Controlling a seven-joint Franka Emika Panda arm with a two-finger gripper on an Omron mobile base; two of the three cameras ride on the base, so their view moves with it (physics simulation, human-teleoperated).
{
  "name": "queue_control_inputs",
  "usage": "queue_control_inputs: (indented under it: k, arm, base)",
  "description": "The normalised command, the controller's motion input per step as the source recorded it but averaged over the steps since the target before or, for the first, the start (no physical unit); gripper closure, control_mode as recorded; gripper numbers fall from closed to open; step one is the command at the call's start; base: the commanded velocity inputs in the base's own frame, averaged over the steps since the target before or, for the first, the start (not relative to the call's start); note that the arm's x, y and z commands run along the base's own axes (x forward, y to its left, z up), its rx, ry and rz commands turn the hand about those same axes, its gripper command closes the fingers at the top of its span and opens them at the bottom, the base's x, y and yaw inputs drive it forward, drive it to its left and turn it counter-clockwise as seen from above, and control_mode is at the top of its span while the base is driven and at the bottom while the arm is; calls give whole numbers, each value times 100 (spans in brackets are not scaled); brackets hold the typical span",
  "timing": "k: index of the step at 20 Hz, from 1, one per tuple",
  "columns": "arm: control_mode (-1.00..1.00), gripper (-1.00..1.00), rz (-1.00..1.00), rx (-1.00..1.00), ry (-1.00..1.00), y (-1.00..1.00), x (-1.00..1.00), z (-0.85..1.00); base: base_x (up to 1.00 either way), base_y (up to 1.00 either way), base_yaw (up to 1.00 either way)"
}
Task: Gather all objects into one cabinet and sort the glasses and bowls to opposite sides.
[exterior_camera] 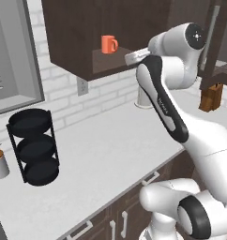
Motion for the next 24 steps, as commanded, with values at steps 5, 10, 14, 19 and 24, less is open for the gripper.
queue_control_inputs:
  k: [5,10,14,19,24]
  arm:
    - [-100,-100,-1,2,0,-17,43,0]
    - [-100,-100,0,1,0,-11,46,0]
    - [-100,-100,0,0,0,-1,37,0]
    - [-100,-100,0,0,0,0,27,0]
    - [-100,-100,0,0,0,0,34,-1]
  base:
    - [0,0,0]
    - [0,0,0]
    - [0,0,0]
    - [0,0,0]
    - [0,0,0]
